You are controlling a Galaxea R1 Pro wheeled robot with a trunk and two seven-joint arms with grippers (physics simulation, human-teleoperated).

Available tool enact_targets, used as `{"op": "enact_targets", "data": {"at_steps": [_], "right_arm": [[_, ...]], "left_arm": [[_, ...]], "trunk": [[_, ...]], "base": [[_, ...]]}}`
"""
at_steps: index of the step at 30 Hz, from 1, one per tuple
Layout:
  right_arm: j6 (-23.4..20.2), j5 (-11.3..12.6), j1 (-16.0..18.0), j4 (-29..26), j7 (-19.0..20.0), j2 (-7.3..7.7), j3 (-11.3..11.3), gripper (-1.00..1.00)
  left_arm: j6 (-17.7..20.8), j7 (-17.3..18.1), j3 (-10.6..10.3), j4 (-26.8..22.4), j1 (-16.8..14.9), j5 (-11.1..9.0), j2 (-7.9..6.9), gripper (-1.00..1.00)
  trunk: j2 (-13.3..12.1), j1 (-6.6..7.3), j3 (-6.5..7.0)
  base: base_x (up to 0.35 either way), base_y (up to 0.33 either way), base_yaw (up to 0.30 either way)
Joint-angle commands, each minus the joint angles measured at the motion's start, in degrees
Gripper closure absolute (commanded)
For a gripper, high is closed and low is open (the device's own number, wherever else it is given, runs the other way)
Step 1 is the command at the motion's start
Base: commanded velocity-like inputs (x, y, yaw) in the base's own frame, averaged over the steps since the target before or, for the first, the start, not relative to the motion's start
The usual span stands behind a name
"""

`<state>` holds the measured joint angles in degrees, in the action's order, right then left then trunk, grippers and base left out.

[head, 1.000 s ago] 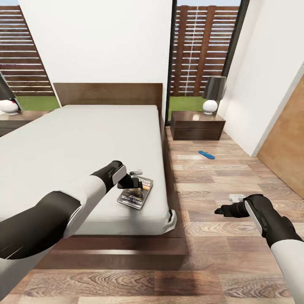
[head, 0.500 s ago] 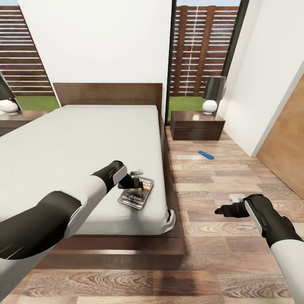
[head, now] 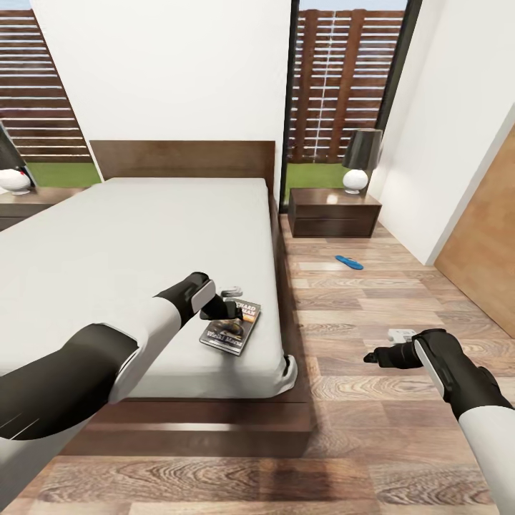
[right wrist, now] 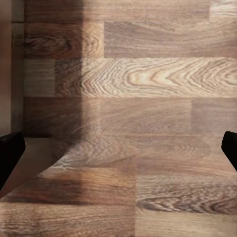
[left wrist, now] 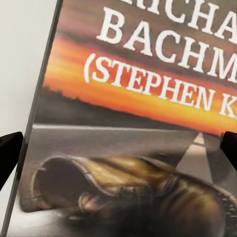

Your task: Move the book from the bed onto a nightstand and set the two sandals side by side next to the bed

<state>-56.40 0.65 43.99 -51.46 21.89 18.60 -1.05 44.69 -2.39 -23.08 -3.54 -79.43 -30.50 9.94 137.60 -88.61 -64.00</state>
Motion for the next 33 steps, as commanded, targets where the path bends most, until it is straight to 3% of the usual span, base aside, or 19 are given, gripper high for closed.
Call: {"op": "enact_targets", "data": {"at_steps": [1,11,33], "right_arm": [[-0.2,0.0,0.0,0.0,0.0,0.05,-0.1,-1.00],[-0.3,0.0,0.0,0.0,0.0,0.04,-0.1,-1.00],[-0.3,0.0,0.0,0.0,0.1,0.04,-0.2,-1.00]], "left_arm": [[0.2,-0.2,-0.4,-0.1,0.0,-0.6,0.00,-1.00],[0.2,-0.2,-0.4,-0.1,0.0,-0.6,0.00,-1.00],[0.2,-0.2,-0.4,-0.1,0.0,-0.6,0.00,-1.00]], "trunk": [[0.0,0.01,-0.05],[0.0,0.01,-0.05],[0.0,0.01,-0.05]], "base": [[0.000,-0.031,0.000],[0.000,-0.234,0.000],[0.000,-0.020,0.000]]}}
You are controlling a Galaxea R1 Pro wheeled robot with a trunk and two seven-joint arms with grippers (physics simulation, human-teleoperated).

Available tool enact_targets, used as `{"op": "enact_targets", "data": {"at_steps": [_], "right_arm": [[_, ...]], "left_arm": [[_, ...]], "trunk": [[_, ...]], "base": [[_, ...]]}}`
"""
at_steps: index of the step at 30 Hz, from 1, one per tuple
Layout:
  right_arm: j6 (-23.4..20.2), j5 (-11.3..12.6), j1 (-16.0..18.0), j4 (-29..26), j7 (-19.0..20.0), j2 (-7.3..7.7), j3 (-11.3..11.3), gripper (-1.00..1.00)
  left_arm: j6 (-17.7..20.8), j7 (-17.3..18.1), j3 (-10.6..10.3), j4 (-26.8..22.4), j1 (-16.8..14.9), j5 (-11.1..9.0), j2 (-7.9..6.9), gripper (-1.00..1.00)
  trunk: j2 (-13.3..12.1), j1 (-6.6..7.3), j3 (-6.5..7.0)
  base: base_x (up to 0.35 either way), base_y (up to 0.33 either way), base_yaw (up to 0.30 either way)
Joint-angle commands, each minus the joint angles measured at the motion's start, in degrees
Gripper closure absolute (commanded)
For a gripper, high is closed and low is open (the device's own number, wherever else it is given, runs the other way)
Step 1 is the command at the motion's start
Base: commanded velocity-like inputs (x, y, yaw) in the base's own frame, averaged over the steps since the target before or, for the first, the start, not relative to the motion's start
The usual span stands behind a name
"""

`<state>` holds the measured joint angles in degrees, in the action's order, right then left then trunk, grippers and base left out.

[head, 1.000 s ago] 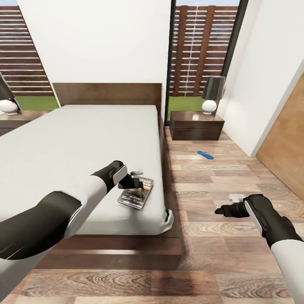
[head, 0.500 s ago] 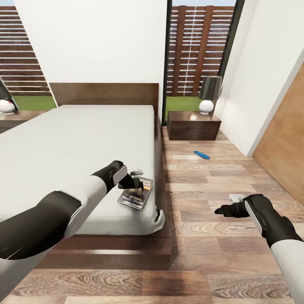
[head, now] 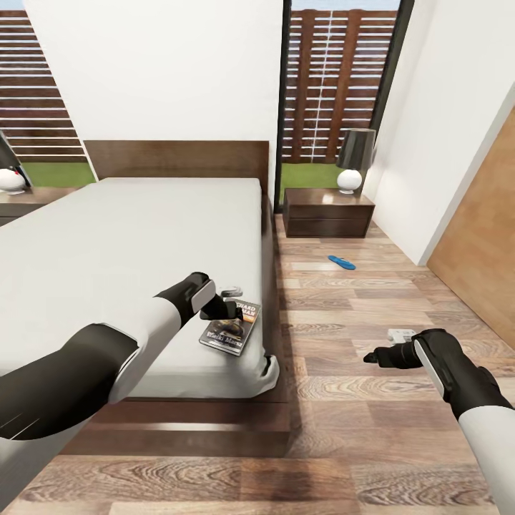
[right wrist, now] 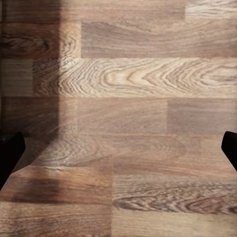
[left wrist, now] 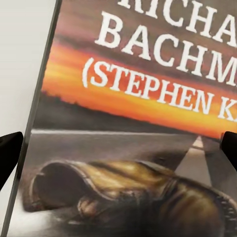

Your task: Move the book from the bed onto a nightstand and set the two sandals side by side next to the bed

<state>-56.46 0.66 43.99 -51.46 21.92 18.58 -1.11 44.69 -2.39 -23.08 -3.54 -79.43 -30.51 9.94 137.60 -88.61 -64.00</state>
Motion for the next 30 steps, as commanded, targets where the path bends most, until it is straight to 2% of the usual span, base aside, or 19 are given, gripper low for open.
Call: {"op": "enact_targets", "data": {"at_steps": [1,15,16,23,30], "right_arm": [[-0.2,0.0,0.0,0.0,0.1,0.05,-0.1,-1.00],[-0.2,0.1,0.0,0.0,0.3,-0.13,-0.1,-1.00],[-0.2,0.2,0.0,0.2,0.4,-0.53,-0.1,-1.00],[-0.1,0.5,0.0,0.4,0.5,-0.87,0.1,-1.00],[-0.1,1.5,0.0,0.4,0.8,-0.98,0.9,-1.00]], "left_arm": [[0.2,-0.2,-0.4,-0.1,0.0,-0.6,-0.01,-1.00],[0.2,-0.2,-0.4,-0.1,0.0,-0.6,-0.01,-1.00],[0.2,-0.2,-0.4,-0.1,0.0,-0.6,-0.01,-1.00],[0.2,-0.2,-0.4,0.0,0.0,-0.6,-0.01,-1.00],[0.2,-0.2,-0.4,-0.1,0.0,-0.6,-0.01,-1.00]], "trunk": [[0.0,0.01,-0.05],[0.0,0.01,-0.05],[0.0,0.01,-0.05],[0.0,0.01,-0.05],[0.0,0.01,-0.05]], "base": [[0.000,0.000,0.000],[0.000,0.000,0.000],[0.000,0.000,0.000],[0.000,0.000,0.000],[0.000,0.000,0.000]]}}
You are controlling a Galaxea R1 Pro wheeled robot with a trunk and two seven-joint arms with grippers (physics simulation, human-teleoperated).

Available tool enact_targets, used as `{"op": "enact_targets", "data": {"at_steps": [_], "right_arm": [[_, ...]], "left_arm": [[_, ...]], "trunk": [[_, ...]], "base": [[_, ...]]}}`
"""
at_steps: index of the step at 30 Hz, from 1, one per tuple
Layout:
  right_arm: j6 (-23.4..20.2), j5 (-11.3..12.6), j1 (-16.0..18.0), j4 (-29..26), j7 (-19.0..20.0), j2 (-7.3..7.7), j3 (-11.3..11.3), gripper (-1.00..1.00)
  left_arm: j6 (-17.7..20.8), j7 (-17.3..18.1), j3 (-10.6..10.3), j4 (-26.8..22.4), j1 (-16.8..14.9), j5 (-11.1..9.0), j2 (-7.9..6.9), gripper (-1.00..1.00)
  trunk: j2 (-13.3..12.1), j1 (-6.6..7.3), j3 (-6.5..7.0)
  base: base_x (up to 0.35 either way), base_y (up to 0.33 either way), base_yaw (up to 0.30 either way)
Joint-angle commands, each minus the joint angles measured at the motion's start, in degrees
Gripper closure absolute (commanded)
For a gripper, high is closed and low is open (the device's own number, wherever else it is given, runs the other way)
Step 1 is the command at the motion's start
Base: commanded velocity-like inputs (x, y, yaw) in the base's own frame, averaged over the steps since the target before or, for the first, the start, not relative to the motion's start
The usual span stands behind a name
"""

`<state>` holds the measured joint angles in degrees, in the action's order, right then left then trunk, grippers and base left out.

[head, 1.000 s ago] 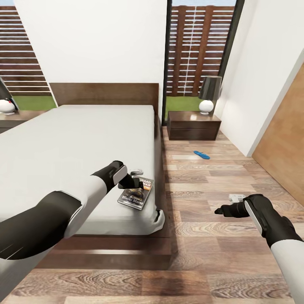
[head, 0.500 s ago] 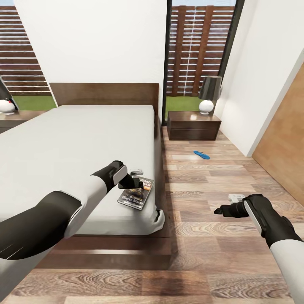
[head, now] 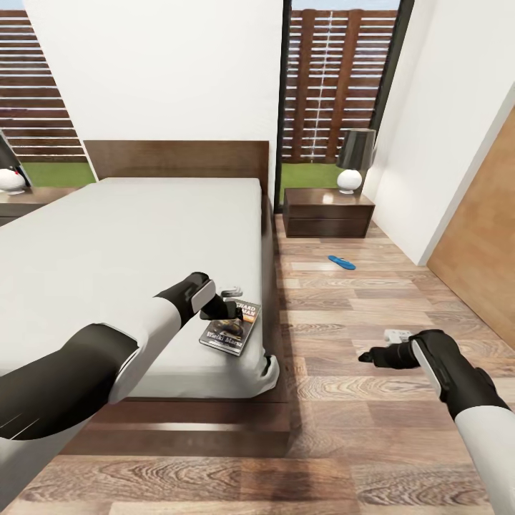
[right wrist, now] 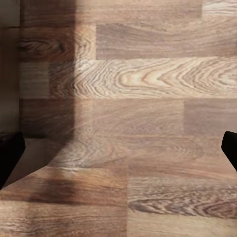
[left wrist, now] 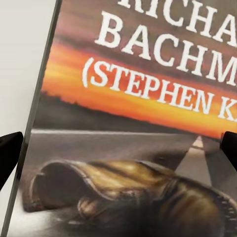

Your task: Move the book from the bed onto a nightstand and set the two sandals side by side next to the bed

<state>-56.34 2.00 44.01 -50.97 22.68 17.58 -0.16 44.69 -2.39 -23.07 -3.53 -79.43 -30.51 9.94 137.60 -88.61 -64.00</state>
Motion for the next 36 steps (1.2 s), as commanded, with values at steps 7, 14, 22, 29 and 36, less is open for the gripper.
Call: {"op": "enact_targets", "data": {"at_steps": [7,14,22,29,36], "right_arm": [[-0.2,5.8,0.0,-0.1,0.0,-0.92,2.8,-1.00],[-0.1,10.0,0.0,0.0,-0.3,-3.60,4.4,-1.00],[0.0,11.3,0.0,1.2,-0.4,-6.76,7.7,-1.00],[0.0,11.6,0.1,6.0,-0.5,-8.25,13.0,-1.00],[1.0,13.4,2.5,13.5,-0.1,-8.73,15.6,-1.00]], "left_arm": [[0.2,-0.2,-0.4,-0.1,0.0,-0.6,0.00,-1.00],[0.2,-0.2,-0.4,-0.1,0.0,-0.6,0.00,-1.00],[0.2,-0.2,-0.4,-0.1,0.0,-0.6,0.00,-1.00],[0.2,-0.2,-0.4,-0.1,0.0,-0.6,0.00,-1.00],[0.2,-0.2,-0.4,-0.1,0.0,-0.6,0.00,-1.00]], "trunk": [[0.0,0.01,-0.05],[0.0,0.01,-0.05],[0.0,0.01,-0.05],[0.0,0.01,-0.05],[0.0,0.01,-0.05]], "base": [[0.000,0.000,0.000],[0.000,0.000,0.000],[0.000,0.000,0.000],[0.000,0.000,0.000],[0.000,0.000,0.000]]}}
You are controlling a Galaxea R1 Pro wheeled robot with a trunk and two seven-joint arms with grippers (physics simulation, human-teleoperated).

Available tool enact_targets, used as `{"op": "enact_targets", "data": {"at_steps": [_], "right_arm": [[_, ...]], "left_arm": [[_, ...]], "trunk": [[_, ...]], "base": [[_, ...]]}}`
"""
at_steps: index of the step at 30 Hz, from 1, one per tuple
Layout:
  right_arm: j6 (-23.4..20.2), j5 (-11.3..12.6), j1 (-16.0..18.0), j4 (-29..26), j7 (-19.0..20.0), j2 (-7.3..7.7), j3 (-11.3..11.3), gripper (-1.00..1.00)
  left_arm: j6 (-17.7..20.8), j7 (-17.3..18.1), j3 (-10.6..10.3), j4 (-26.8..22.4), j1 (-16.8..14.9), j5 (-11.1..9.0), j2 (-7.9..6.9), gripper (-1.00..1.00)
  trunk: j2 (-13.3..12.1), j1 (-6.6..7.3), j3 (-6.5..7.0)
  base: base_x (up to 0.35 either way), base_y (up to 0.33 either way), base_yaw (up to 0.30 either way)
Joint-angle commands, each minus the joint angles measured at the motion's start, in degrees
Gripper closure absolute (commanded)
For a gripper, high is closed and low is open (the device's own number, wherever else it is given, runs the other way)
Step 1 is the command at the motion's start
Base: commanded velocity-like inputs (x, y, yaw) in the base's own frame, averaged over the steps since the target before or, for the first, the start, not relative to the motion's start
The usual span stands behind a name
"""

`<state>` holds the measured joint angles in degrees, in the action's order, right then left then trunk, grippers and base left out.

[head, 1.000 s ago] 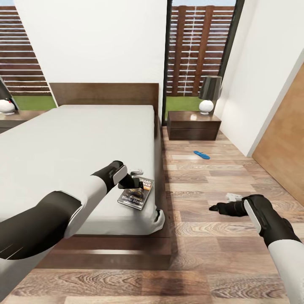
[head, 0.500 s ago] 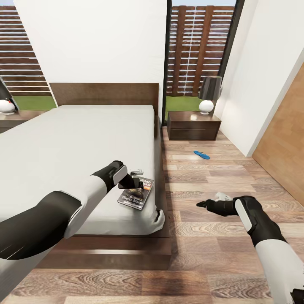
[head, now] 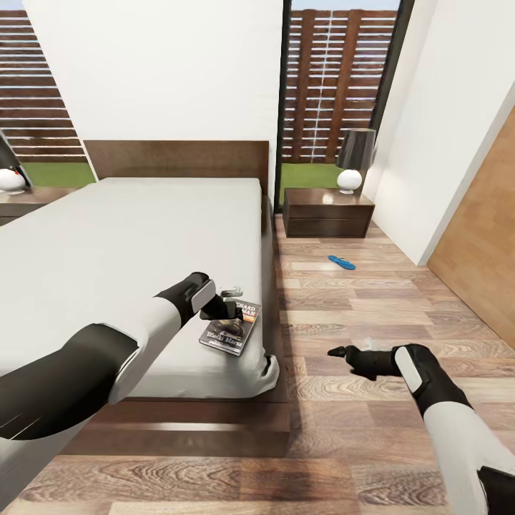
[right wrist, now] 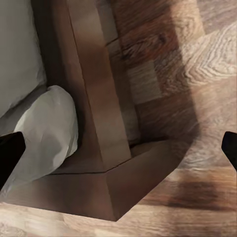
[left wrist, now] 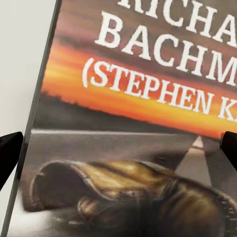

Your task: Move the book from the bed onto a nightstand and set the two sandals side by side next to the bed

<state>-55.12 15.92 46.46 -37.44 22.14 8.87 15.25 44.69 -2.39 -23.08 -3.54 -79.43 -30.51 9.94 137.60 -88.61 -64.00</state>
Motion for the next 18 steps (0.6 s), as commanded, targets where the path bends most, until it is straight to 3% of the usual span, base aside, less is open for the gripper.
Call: {"op": "enact_targets", "data": {"at_steps": [1,6,12,18], "right_arm": [[0.0,0.2,0.4,0.5,0.6,-0.07,0.3,-1.00],[0.9,5.0,1.6,2.1,1.2,-0.61,0.6,-1.00],[1.7,7.3,1.9,2.6,1.6,-0.88,0.6,-1.00],[2.2,7.9,2.1,2.7,3.4,-0.93,0.6,-1.00]], "left_arm": [[0.2,-0.2,-0.4,-0.1,0.0,-0.6,-0.01,-1.00],[0.2,-0.2,-0.4,-0.1,0.0,-0.6,-0.01,-1.00],[0.2,-0.2,-0.4,-0.1,0.0,-0.6,-0.01,-1.00],[0.2,-0.2,-0.4,-0.1,0.0,-0.6,-0.01,-1.00]], "trunk": [[0.0,0.01,-0.05],[0.0,0.01,-0.05],[0.0,0.01,-0.05],[0.0,0.01,-0.05]], "base": [[0.000,0.000,0.000],[0.000,0.000,0.000],[0.000,0.000,0.000],[0.000,0.000,0.000]]}}
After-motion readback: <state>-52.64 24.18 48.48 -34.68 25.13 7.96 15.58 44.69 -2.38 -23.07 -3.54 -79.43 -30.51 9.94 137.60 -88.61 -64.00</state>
